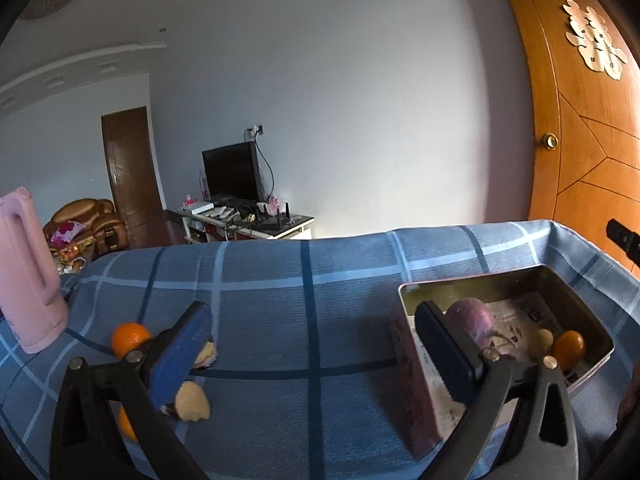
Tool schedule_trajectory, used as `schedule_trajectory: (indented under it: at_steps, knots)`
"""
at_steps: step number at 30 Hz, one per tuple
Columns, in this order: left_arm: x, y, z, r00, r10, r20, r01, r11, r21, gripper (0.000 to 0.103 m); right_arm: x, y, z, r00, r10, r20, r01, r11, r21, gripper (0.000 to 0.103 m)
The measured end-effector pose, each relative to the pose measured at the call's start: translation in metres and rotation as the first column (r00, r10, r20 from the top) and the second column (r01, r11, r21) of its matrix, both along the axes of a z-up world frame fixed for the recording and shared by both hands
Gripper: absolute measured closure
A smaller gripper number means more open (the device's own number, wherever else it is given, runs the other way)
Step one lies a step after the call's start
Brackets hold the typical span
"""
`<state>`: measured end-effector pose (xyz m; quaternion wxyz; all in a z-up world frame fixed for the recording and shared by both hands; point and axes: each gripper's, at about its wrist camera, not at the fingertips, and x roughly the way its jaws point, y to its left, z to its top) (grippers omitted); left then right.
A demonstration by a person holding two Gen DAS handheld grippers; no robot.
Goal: Organize fruits
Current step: 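Lower the yellow fruit into the pink tin and open the right gripper, then grasp an orange with the left gripper while the right gripper grasps a sugarcane slice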
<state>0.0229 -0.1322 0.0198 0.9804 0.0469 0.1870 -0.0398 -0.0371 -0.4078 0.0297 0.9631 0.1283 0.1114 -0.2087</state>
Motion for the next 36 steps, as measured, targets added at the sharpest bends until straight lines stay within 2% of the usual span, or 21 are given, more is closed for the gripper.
schedule_trajectory:
  at_steps: [3,14,21,28,36]
  knots:
    - [-0.009,0.001,0.000,1.000,-0.013,0.010,0.013,1.000,0.013,0.000,-0.001,0.001,-0.002,1.000,0.001,-0.018,-0.001,1.000,0.014,0.027]
    - [-0.021,0.008,0.000,0.998,-0.063,-0.004,0.063,0.998,-0.024,0.000,-0.016,0.012,-0.002,0.999,-0.027,-0.031,0.028,0.999,0.035,0.027]
    - [-0.020,0.020,-0.004,0.996,-0.070,-0.055,0.067,0.996,-0.051,0.000,-0.029,0.033,-0.005,0.999,-0.004,-0.036,0.006,0.998,0.058,0.027]
    - [-0.028,0.038,-0.007,0.992,-0.090,-0.088,0.088,0.996,-0.020,0.000,-0.037,0.057,-0.006,0.998,0.034,-0.045,-0.031,0.997,0.072,0.027]
    - [-0.021,0.079,-0.014,0.986,-0.040,-0.163,0.041,0.999,0.007,0.000,-0.037,0.092,-0.007,0.994,0.094,-0.054,-0.090,0.994,0.068,0.027]
